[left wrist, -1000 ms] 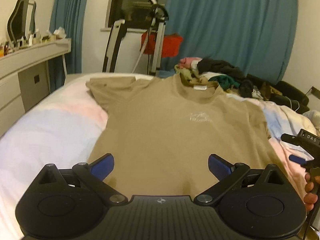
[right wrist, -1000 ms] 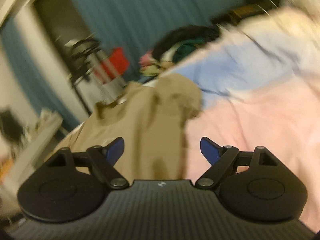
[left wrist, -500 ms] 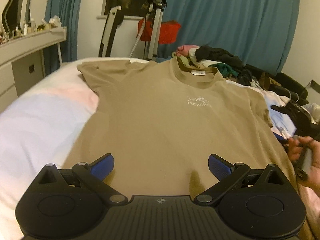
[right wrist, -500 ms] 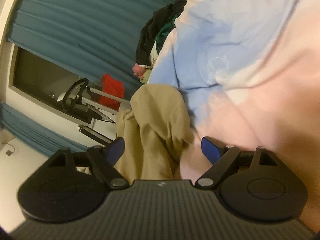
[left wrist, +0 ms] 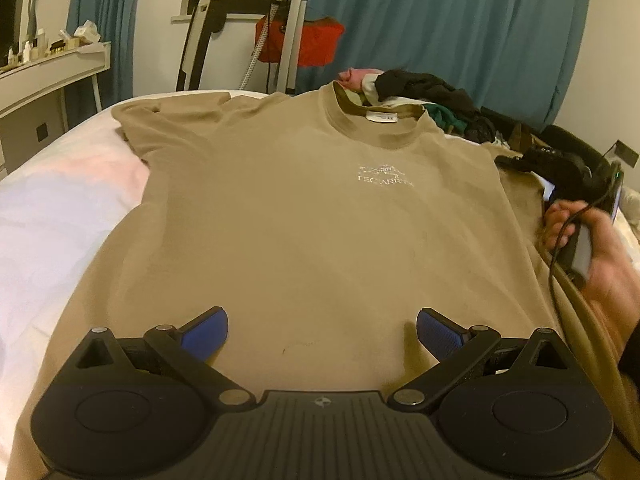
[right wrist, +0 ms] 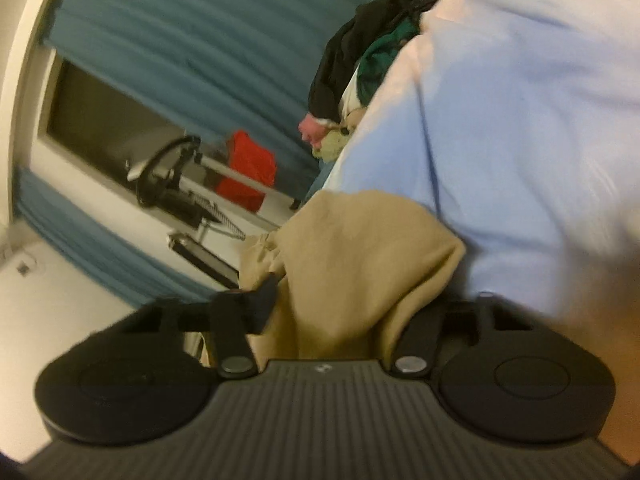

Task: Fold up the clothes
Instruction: 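Grasp a beige shirt sleeve with the right gripper and fold it onto the body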

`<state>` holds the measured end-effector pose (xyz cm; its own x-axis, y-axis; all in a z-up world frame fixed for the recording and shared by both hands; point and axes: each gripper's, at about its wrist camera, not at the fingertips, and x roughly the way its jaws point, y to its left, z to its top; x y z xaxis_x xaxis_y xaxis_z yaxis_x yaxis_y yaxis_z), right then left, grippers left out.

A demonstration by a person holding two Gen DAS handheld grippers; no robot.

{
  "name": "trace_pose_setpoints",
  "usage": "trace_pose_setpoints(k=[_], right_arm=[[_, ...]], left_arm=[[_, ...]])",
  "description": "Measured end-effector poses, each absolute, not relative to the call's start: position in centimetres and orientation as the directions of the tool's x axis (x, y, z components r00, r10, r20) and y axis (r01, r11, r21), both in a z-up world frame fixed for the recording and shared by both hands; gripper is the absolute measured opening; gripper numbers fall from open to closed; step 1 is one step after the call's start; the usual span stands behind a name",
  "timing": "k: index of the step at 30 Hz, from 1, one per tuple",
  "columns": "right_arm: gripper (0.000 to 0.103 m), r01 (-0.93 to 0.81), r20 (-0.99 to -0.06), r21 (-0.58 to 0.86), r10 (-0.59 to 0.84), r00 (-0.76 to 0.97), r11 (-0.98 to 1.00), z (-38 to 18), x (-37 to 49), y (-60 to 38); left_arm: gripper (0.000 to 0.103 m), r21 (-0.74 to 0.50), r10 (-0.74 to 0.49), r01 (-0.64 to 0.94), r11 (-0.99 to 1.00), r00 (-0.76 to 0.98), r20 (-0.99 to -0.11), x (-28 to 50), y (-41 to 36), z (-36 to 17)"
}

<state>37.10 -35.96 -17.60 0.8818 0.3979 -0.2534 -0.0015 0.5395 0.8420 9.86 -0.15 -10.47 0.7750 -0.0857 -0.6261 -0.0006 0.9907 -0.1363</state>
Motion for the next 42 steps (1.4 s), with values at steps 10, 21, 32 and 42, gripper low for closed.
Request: trace_pose_setpoints(k=[10,21,32,42], right_arm=[[0.011,0.088,-0.295,0.571,0.104,0.950,0.816,-10.7,34.8,-39.7],[0.091,0.307,-0.374,0.700,-0.036,0.927,0.645,-12.5,29.4,-45.6],[0.091,0.298,-0.456,0.837,0.284,0.843,0.459,-16.8,25.7,-43.2],[0.080,0.170,-0.405,0.762,0.254,0.878,0.625,-18.8,29.5,-38.4]], left_arm=[[0.102,-0.107,-0.072,0.006,0.994,0.774,-0.629,10.8,-0.6,-10.9],[0.102,-0.124,-0.092,0.022,0.992,0.797,-0.597,9.8,0.3,-9.7],[0.102,-0.160,-0.115,0.023,0.987,0.795,-0.596,8.9,0.4,-9.3],[0.102,-0.158,-0.108,0.013,0.987,0.785,-0.610,8.9,0.6,-9.8]])
